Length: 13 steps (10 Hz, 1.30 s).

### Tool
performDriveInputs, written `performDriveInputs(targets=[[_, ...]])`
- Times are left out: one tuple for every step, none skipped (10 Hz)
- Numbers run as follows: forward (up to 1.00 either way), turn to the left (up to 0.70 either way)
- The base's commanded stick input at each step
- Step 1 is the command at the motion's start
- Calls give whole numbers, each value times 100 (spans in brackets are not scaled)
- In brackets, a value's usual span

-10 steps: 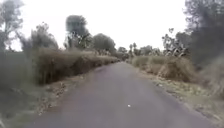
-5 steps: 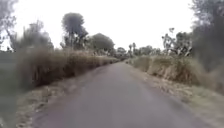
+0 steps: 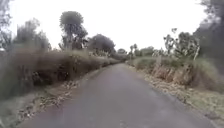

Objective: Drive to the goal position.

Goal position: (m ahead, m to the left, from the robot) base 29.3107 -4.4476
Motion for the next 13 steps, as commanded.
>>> performDriveInputs(targets=[[100,-23],[100,-10],[100,0],[100,0],[100,0],[100,0],[100,0],[100,0],[100,0],[100,0],[100,0],[100,0],[100,0]])
